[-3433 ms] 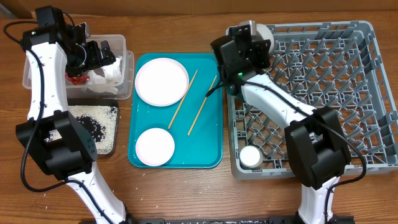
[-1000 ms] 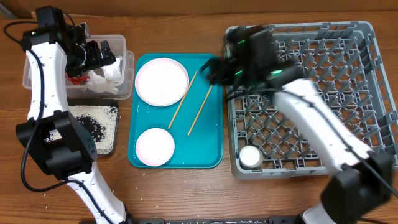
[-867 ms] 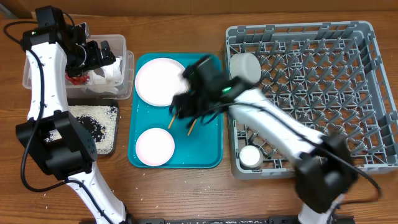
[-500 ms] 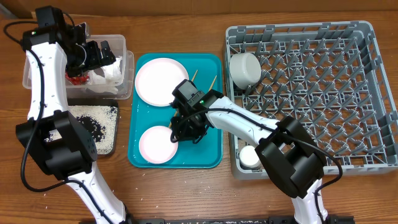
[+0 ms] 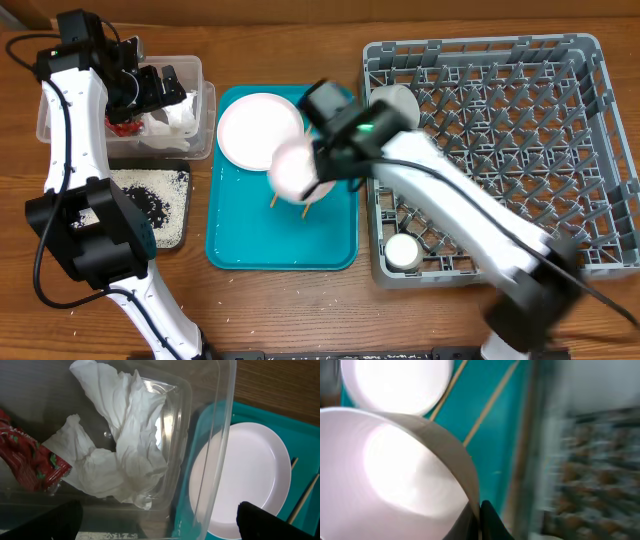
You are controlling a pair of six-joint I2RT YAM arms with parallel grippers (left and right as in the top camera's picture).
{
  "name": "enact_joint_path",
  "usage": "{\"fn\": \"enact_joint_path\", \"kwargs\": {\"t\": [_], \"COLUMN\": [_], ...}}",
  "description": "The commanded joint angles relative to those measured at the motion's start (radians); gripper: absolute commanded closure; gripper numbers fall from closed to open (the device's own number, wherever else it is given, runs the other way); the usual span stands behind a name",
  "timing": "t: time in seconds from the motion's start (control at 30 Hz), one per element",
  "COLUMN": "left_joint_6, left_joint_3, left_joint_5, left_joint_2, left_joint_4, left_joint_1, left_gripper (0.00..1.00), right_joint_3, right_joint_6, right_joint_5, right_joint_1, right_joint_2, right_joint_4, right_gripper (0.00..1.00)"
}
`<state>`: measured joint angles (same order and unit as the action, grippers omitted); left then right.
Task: Sort waste into correct bins and load items into the dishwasher
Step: 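Lift the pink plate and carry it into the dish rack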
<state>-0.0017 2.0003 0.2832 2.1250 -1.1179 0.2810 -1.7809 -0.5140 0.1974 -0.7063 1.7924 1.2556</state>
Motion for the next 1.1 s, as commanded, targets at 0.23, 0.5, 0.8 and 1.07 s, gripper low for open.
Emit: {"fn": "enact_joint_path", "kwargs": {"t": [0.23,0.5,0.8,1.07], "left_joint_6": [0.002,0.001,0.001,0.001], "left_joint_3": [0.024,0.024,0.024,0.024], "left_joint_5": [-0.003,-0.003,-0.003,-0.003], "left_joint_2": [-0.014,-0.014,-0.014,-0.014], "left_joint_4": [0.0,0.0,0.0,0.0], "left_joint_1": [0.0,0.0,0.0,0.0], "left_gripper": [0.0,0.0,0.0,0.0], "right_joint_3": [0.035,0.092,0.093,0.093], "right_joint_6": [-0.355,-0.349,-0.329,-0.245], "right_joint_5": [0.773,1.041,1.103,1.106], "right_joint_1": [-0.001,0.011,0.02,0.079], "right_joint_2": [-0.129,0.069,0.243,0.294], "right_joint_4": [0.308,0.376,0.439,0.439], "right_gripper": [0.96,0.96,0.96,0.96]}}
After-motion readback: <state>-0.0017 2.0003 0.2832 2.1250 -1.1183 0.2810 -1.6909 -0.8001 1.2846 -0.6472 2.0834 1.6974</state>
